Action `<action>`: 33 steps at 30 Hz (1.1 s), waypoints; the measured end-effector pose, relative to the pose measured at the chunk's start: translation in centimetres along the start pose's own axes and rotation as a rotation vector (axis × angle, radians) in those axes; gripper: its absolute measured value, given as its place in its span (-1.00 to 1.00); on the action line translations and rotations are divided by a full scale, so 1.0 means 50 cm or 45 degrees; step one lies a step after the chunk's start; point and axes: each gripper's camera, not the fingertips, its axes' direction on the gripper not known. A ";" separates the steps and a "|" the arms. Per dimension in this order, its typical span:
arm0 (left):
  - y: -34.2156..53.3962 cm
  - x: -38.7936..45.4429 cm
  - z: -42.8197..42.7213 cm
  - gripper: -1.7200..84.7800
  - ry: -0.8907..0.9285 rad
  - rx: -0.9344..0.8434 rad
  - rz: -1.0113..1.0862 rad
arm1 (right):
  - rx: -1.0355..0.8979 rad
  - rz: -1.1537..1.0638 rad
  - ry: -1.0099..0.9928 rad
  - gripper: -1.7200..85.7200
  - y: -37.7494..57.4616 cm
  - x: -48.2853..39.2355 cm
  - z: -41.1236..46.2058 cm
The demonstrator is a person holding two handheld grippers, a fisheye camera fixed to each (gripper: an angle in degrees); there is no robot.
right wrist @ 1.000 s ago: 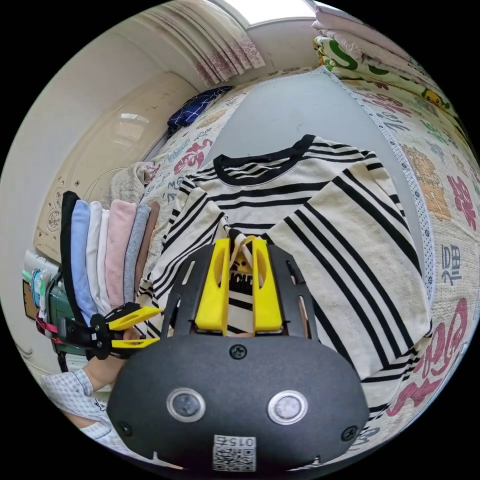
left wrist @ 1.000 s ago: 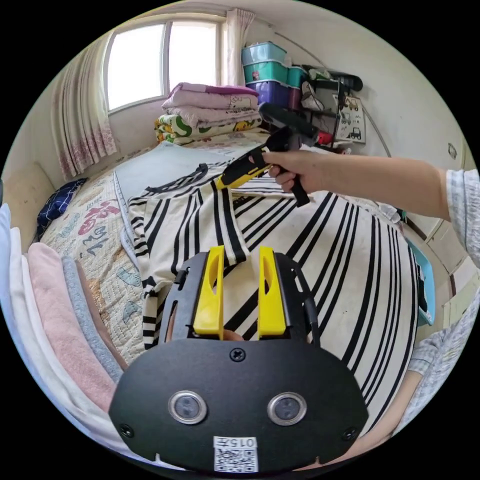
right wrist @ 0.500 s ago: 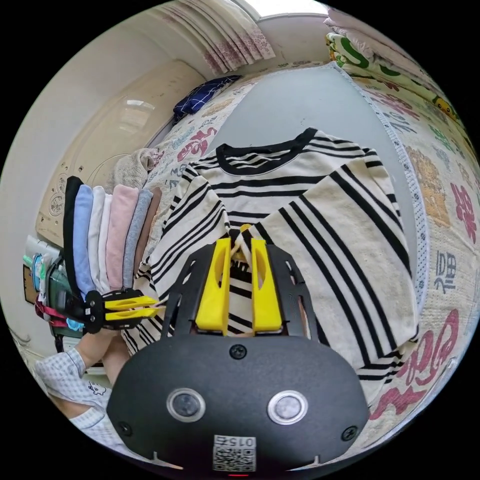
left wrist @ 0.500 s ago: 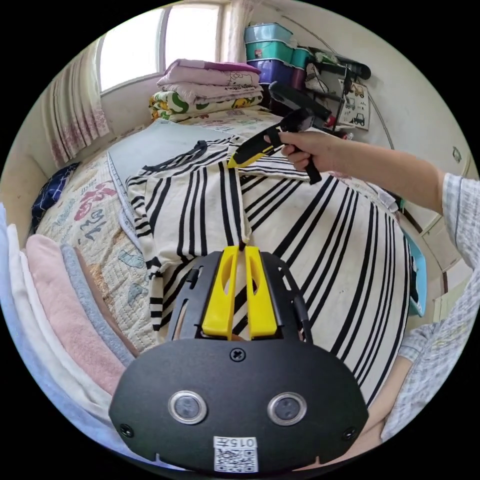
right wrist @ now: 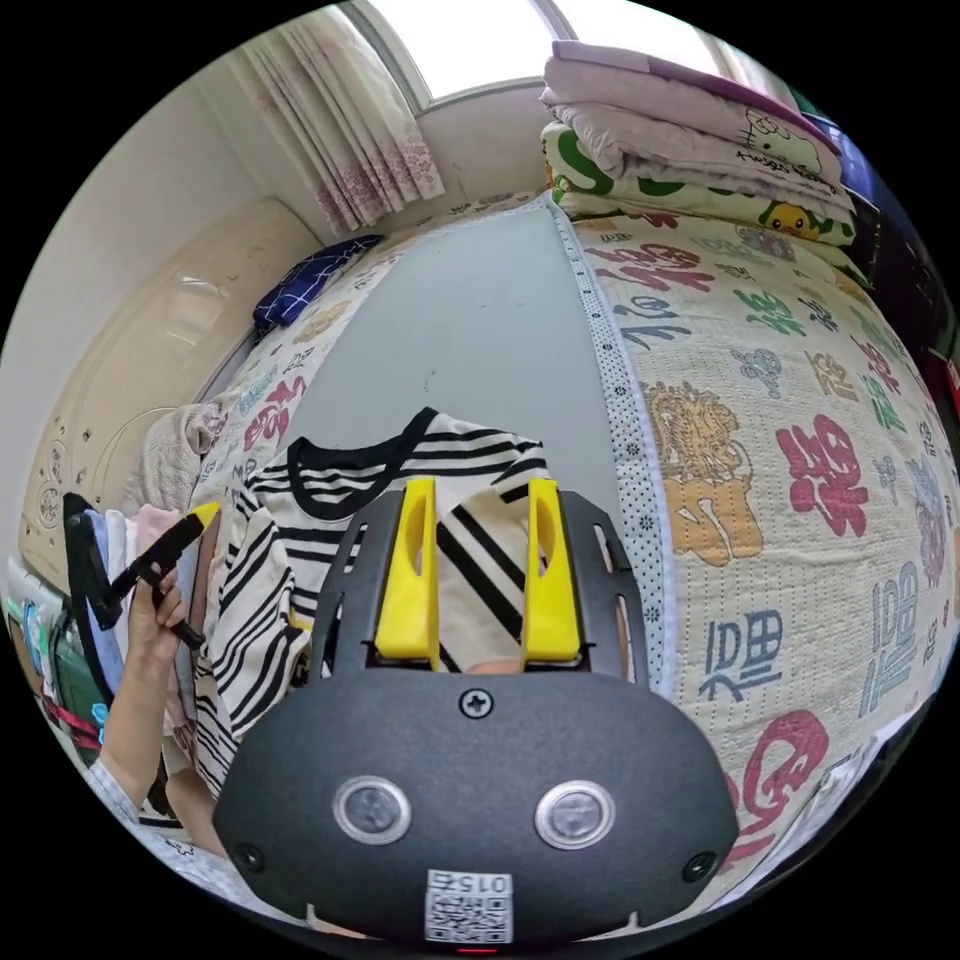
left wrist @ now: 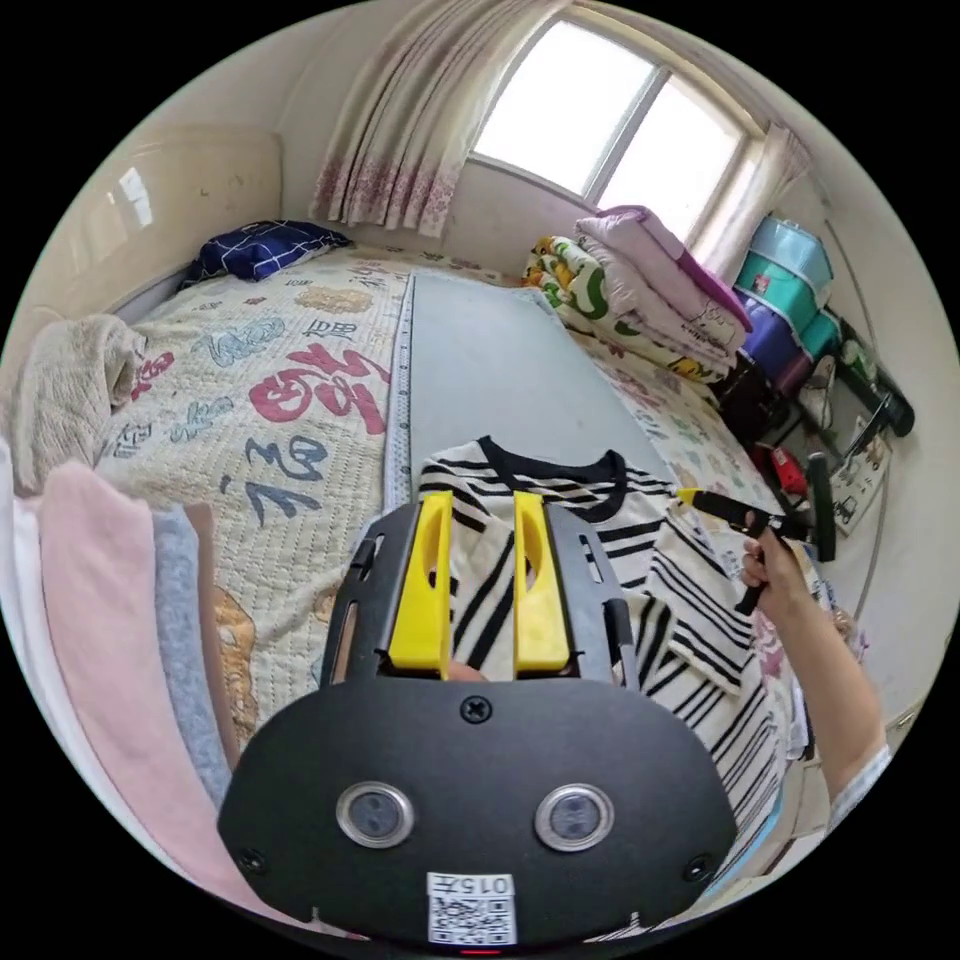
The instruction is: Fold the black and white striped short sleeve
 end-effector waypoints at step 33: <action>0.127 0.061 -0.565 -0.93 0.368 0.056 0.319 | 0.323 -0.292 -0.204 -0.88 0.340 -1.004 -0.666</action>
